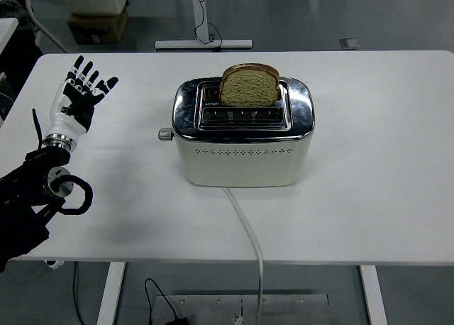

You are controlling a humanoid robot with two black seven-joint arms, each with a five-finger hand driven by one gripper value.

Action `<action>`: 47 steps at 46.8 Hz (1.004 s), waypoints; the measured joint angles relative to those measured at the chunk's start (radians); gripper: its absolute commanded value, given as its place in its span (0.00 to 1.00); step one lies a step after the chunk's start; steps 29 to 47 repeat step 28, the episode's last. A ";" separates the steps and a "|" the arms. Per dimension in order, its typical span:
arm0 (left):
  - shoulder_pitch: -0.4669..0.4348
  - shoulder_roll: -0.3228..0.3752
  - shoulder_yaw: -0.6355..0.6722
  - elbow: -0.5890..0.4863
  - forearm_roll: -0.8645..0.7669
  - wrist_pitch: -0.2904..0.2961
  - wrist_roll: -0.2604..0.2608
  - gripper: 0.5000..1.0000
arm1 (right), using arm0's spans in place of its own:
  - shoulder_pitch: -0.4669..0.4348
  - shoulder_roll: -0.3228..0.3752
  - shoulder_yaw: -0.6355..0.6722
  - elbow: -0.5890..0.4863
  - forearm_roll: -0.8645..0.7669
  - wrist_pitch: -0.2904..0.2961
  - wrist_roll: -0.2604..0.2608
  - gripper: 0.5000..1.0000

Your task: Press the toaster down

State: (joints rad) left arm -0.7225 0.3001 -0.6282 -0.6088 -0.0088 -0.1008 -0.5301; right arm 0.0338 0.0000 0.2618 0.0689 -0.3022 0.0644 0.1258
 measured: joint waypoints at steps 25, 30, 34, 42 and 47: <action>-0.015 -0.036 -0.032 0.081 -0.040 -0.093 0.016 1.00 | 0.001 0.000 -0.001 0.000 -0.002 0.000 0.000 1.00; -0.017 -0.036 -0.031 0.081 -0.040 -0.094 0.018 1.00 | 0.002 0.000 -0.001 0.000 -0.002 0.000 0.000 1.00; -0.017 -0.036 -0.031 0.081 -0.040 -0.094 0.018 1.00 | 0.002 0.000 -0.001 0.000 -0.002 0.000 0.000 1.00; -0.017 -0.036 -0.031 0.081 -0.040 -0.094 0.018 1.00 | 0.002 0.000 -0.001 0.000 -0.002 0.000 0.000 1.00; -0.017 -0.036 -0.031 0.081 -0.040 -0.094 0.018 1.00 | 0.002 0.000 -0.001 0.000 -0.002 0.000 0.000 1.00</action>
